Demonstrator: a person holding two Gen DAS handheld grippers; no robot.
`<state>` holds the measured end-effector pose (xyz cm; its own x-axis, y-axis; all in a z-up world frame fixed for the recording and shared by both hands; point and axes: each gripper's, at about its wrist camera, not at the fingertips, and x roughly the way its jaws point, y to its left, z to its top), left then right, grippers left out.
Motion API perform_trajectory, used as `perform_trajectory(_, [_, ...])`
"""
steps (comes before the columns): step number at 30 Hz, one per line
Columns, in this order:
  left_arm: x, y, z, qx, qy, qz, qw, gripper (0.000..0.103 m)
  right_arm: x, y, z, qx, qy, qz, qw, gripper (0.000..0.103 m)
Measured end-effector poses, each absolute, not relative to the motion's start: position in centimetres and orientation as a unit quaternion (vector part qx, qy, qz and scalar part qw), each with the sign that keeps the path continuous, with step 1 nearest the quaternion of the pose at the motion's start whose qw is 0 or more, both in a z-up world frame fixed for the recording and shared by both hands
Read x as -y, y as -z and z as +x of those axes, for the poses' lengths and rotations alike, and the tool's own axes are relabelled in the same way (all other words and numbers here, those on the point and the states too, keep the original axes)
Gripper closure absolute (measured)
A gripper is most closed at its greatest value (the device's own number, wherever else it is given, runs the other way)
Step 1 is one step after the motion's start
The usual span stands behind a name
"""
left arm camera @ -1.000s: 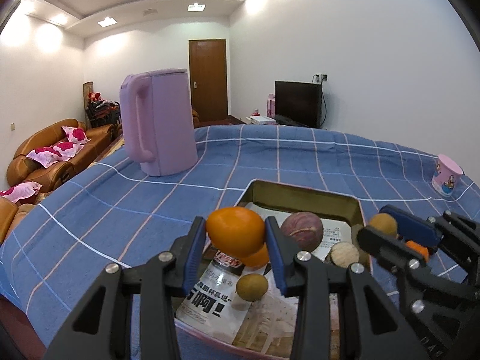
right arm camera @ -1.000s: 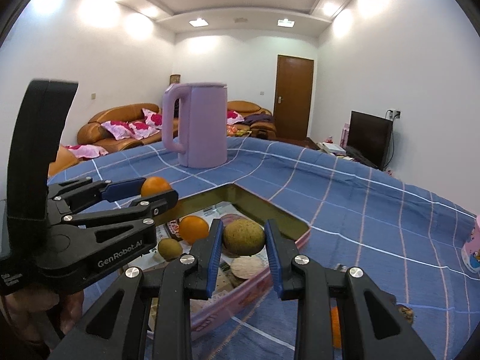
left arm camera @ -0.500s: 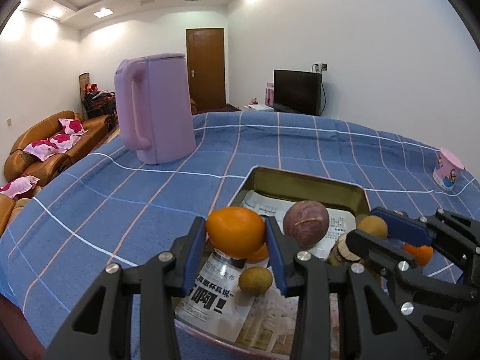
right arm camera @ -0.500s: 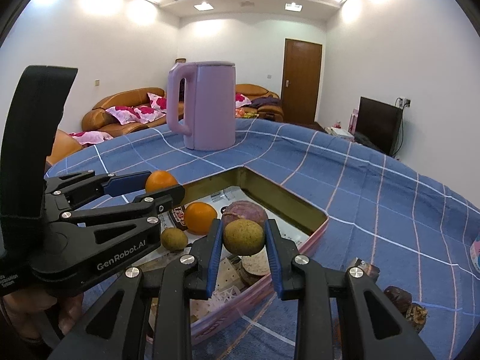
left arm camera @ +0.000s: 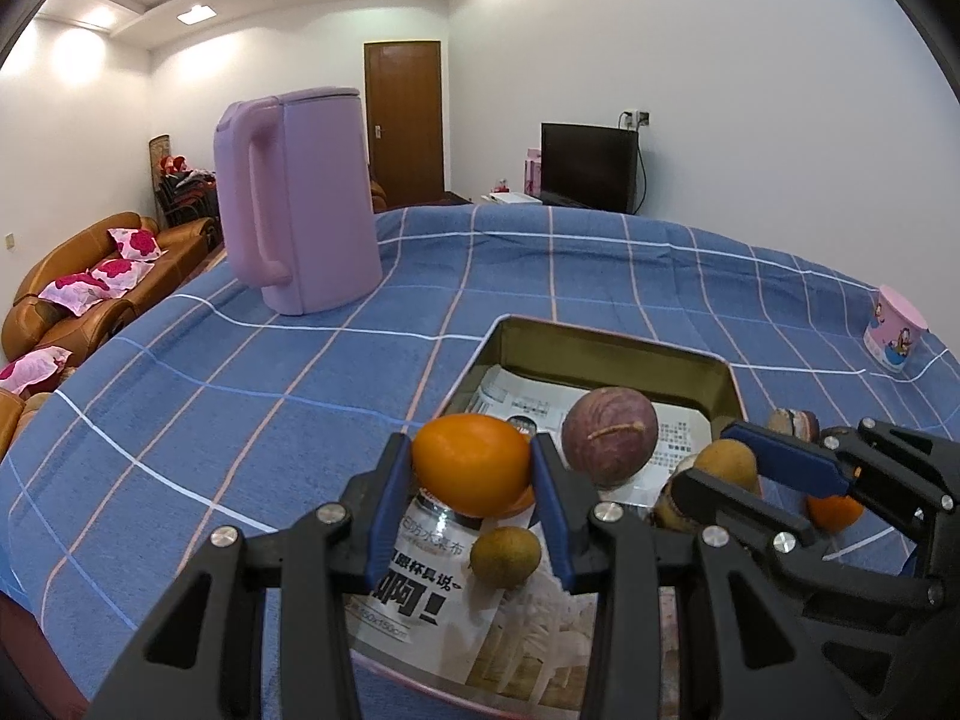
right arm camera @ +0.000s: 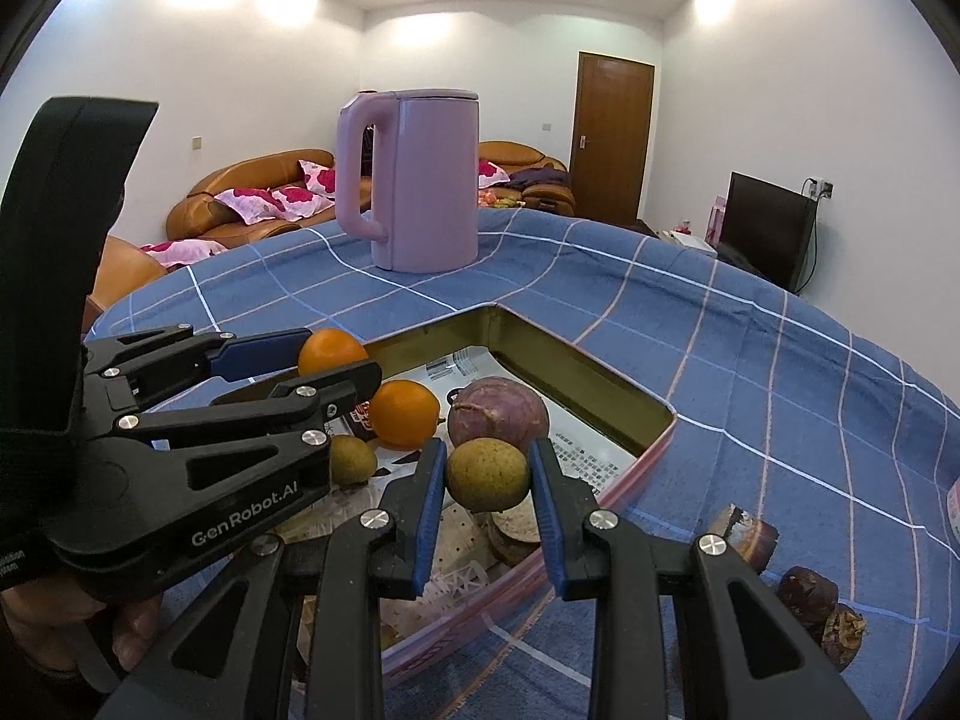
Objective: Organize fruits
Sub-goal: 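Carry the orange with the left tool while the right tool carries the yellow-green fruit over the tin, then open the left tool releasing the orange while the right tool releases the yellow-green fruit into the tin, then move both tools back to the cloth and grasp another orange with the left tool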
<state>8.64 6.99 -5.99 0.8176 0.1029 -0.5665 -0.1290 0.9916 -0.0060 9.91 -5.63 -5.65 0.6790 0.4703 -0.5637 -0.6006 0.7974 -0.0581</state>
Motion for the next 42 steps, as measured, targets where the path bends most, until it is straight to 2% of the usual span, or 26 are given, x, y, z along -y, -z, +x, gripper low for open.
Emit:
perform_trajectory(4, [-6.8,5.8,8.4,-0.287,-0.059,-0.017,0.956,0.060,5.5,5.7,10.1,-0.276,-0.293,-0.123,0.907,0.072])
perform_trajectory(7, [-6.8,5.9,8.4,-0.288,-0.062,-0.019,0.955,0.059,5.6,5.8,10.3,-0.279,-0.291,-0.121,0.907,0.067])
perform_trajectory(12, [-7.2,5.9,8.0,-0.284,-0.071,-0.028,0.956,0.045,6.1,5.7,10.5,-0.279,-0.285,-0.108,0.911,0.057])
perform_trajectory(25, [-6.1,5.2,7.1,-0.274,-0.061,-0.024,0.959,0.041,7.8,5.0,9.2,-0.250,-0.261,-0.097,0.927,0.050])
perform_trajectory(27, [-5.2,4.8,6.8,-0.268,-0.056,-0.017,0.962,0.035,8.6,5.0,8.6,-0.245,-0.252,-0.105,0.930,0.050])
perform_trajectory(32, [-2.0,4.2,6.4,-0.262,-0.024,-0.001,0.965,0.035,13.4,4.7,7.3,-0.243,-0.206,-0.095,0.943,0.050])
perform_trajectory(36, [1.4,4.3,6.5,-0.273,0.014,0.010,0.962,0.027,18.6,4.8,7.1,-0.259,-0.148,-0.059,0.953,0.050])
perform_trajectory(42, [6.8,5.3,7.3,-0.300,0.065,0.036,0.951,0.027,24.3,4.7,7.3,-0.264,-0.070,-0.013,0.962,0.045])
